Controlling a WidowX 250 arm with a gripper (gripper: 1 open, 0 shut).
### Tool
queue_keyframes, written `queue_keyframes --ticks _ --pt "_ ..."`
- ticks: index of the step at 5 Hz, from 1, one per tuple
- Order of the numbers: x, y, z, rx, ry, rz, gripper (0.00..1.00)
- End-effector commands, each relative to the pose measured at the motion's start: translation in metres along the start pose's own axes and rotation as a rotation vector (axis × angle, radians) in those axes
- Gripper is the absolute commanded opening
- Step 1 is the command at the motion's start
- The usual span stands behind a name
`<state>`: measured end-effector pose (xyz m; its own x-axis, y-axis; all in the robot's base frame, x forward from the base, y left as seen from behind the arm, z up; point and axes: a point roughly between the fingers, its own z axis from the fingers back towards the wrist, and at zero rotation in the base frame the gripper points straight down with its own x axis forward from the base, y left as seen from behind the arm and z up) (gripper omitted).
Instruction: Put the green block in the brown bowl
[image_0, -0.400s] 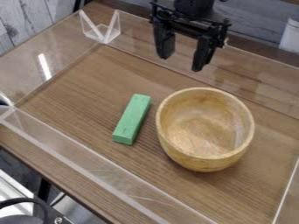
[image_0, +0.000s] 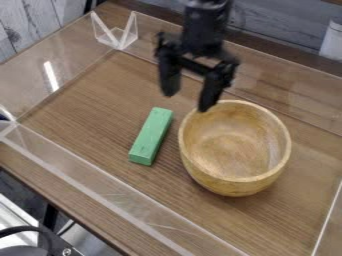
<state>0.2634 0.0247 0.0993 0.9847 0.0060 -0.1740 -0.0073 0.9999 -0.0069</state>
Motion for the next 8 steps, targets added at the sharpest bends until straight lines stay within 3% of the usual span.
queue_keyframes --ticks 1,3,5,8 --pt "-0.012 0.02 0.004 0.011 -0.08 -0.002 1.0" --pt "-0.022 0.044 -0.023 0.006 -0.096 0.01 1.0" --pt "-0.019 0.021 -0.015 -0.023 -0.129 -0.023 1.0" --pt "-0.009 0.022 -0.034 -0.028 -0.134 -0.025 1.0"
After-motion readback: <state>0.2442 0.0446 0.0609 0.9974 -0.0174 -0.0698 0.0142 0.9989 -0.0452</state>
